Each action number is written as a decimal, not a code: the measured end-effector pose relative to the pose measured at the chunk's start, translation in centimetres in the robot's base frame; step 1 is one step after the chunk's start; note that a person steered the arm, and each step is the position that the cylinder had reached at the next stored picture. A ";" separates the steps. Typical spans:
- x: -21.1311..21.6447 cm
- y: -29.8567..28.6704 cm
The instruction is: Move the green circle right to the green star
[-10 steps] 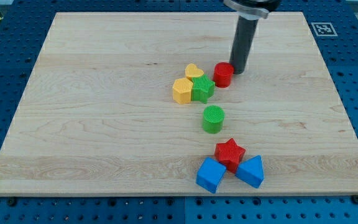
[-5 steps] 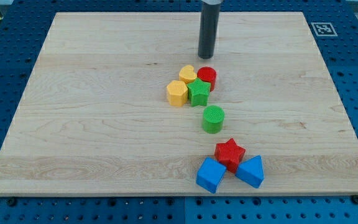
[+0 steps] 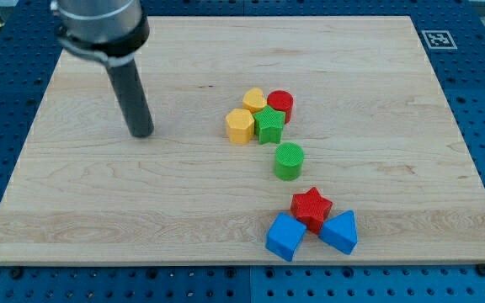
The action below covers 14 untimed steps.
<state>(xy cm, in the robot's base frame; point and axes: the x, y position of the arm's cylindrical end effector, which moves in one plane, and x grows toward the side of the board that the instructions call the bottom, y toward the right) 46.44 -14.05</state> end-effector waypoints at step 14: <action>2.5 25.1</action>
<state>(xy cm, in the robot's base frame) 48.99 11.05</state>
